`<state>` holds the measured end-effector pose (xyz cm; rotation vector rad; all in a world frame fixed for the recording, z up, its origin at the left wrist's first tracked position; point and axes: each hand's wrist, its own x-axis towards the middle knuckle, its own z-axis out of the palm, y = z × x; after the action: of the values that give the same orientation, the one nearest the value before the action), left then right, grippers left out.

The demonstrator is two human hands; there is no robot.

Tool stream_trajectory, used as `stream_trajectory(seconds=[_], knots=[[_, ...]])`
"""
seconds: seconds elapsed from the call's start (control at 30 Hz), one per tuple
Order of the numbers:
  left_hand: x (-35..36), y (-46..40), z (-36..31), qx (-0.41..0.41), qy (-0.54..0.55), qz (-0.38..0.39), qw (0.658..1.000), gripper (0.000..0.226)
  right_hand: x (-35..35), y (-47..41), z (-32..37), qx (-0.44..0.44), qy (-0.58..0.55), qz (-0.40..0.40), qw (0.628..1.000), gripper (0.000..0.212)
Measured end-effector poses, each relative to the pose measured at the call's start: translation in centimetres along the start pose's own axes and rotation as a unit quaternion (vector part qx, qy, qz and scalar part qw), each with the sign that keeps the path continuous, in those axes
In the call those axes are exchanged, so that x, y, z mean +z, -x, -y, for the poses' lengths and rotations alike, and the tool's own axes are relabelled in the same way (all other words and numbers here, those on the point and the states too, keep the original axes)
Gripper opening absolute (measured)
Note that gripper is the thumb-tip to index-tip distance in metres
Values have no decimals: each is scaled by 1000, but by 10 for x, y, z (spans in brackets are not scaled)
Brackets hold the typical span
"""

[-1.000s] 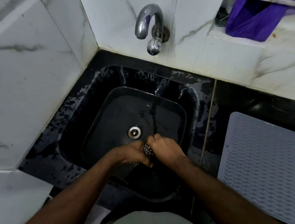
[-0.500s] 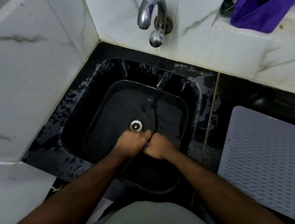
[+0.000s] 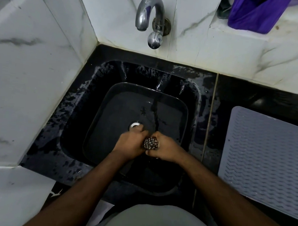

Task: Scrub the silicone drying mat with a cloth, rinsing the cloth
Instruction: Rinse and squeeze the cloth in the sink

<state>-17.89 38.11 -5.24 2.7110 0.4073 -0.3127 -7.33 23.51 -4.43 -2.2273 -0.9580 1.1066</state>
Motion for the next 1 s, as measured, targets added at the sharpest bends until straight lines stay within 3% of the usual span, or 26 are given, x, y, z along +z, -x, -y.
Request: stream_trajectory(seconds=[0.13,0.3,0.4,0.47,0.63,0.73,0.8,1.0], knots=[[-7,7,8,-67,259,26,963,47,-11,14,-9,-43,-28,-36,998,69],[-19,22,-12,-94,557,49,824,32,-29,38,-18,-70,-111,-179,975,47],[-27,21,-38,-95,602,24,793,28,-37,56,-23,-82,-125,-262,954,38],[-30,18,-59,-114,614,-4,781,31,-42,69,-27,-75,-133,-270,951,35],[-30,11,-110,-104,581,-70,804,49,-60,113,-48,-38,-168,-252,952,31],[-28,8,-142,-55,591,-67,802,57,-72,138,-55,-19,-222,-237,946,49],[-23,6,-168,-40,608,-63,791,62,-81,154,-64,-24,-227,-218,949,50],[0,-1,-234,-57,637,-22,768,78,-108,196,-113,-28,-218,-303,927,22]])
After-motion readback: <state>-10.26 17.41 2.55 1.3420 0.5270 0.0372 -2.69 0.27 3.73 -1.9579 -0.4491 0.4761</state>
